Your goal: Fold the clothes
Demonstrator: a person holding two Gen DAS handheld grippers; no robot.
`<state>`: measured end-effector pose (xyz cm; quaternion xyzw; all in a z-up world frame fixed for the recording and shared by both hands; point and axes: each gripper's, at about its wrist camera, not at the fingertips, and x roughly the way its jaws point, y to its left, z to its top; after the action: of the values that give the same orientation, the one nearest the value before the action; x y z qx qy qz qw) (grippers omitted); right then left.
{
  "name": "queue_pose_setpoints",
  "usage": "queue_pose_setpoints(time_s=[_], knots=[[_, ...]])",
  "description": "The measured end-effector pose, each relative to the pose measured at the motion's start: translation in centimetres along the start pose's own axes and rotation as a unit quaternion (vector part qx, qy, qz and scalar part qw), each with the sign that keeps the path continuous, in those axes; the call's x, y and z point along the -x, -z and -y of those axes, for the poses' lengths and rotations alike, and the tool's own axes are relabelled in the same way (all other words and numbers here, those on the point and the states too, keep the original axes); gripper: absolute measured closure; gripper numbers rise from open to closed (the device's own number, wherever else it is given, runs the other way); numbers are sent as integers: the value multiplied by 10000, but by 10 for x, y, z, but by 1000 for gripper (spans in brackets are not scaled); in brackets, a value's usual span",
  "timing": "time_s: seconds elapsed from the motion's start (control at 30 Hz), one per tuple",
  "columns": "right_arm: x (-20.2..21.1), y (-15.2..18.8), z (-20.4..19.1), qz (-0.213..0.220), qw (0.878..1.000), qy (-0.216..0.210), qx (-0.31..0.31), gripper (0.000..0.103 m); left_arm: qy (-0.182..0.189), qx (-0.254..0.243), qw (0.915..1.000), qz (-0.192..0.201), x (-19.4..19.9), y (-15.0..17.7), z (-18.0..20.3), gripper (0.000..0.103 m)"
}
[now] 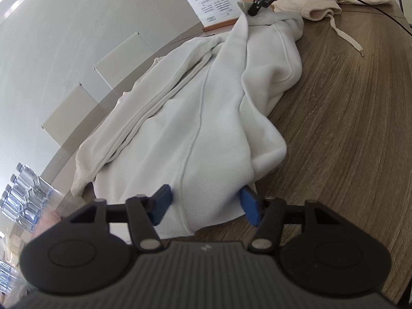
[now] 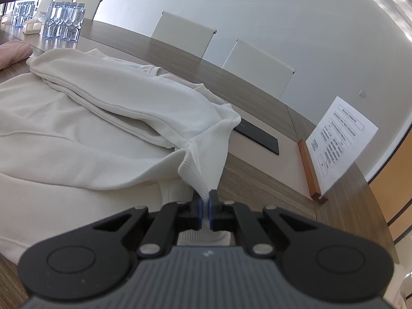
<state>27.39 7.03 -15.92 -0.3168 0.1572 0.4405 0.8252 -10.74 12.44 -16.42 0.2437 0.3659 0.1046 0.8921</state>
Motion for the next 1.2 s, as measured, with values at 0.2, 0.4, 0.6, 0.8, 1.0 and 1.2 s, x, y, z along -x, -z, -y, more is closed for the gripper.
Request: queue_pose_setpoints(time_s=[0.2,0.4,0.6,0.8,1.0,1.2], knots=[[25,-3,2,228,9997,21,-105,99,-375,888,9951,237,21,-10,-45,83],[14,1,-2,36,9996,68,-264,99,-711,1928,9782,301,30,-16,-91,82],[-9,14,-9,-238,9987,9,-442,99,-638,2315,9704,244,23,-10,-110,58],[-20,29,-12,-283,9976,-4,-638,97,-288,2071,9774,302,20,1,-109,48],[-27,38,-14,-245,9967,-11,-777,97,221,1293,9903,466,22,15,-89,42],[-28,41,-16,-183,9962,27,-847,96,356,1376,9894,288,12,21,-73,39]])
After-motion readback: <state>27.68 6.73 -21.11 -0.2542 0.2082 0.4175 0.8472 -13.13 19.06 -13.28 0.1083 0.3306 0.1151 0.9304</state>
